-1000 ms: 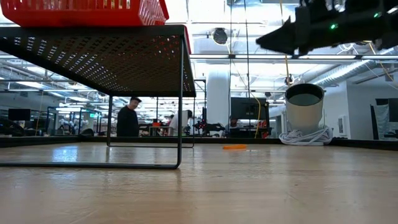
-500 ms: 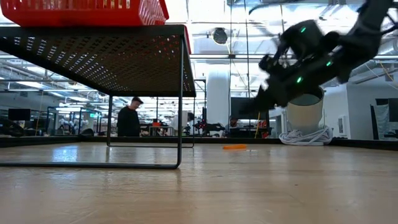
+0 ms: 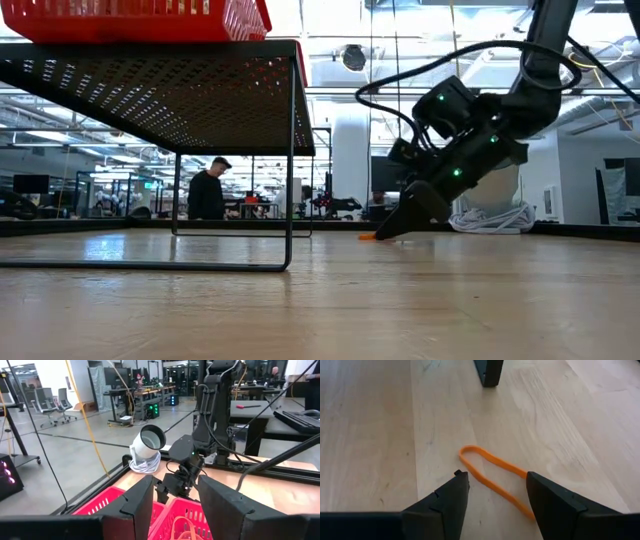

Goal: Pick & Place Office Desk Supplies
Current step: Put the orange rubber band into the middle red basket on the shelf

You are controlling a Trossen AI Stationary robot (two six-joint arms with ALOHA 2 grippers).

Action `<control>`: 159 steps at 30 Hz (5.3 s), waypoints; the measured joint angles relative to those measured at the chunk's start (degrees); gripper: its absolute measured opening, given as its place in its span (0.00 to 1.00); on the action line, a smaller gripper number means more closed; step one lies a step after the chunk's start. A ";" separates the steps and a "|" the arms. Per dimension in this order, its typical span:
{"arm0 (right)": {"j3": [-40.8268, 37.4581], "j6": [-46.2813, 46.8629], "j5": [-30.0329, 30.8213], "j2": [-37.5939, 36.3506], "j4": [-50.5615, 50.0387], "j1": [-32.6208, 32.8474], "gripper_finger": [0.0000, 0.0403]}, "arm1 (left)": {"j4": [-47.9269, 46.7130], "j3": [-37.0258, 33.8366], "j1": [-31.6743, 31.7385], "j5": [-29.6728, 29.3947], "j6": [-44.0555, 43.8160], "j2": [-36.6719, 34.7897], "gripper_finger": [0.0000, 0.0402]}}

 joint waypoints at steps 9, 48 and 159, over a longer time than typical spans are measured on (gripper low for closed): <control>-0.01 -1.00 -2.22 0.37 -7.17 -0.31 0.39 | -0.84 0.00 0.70 0.00 -0.34 0.00 0.41; -3.42 -8.35 -2.59 -24.60 -8.19 4.52 0.14 | -0.88 0.02 4.14 5.15 -2.52 0.00 0.41; 2.70 -5.34 -15.73 -21.82 31.01 16.79 0.00 | 28.47 15.67 11.59 29.30 23.58 33.07 0.41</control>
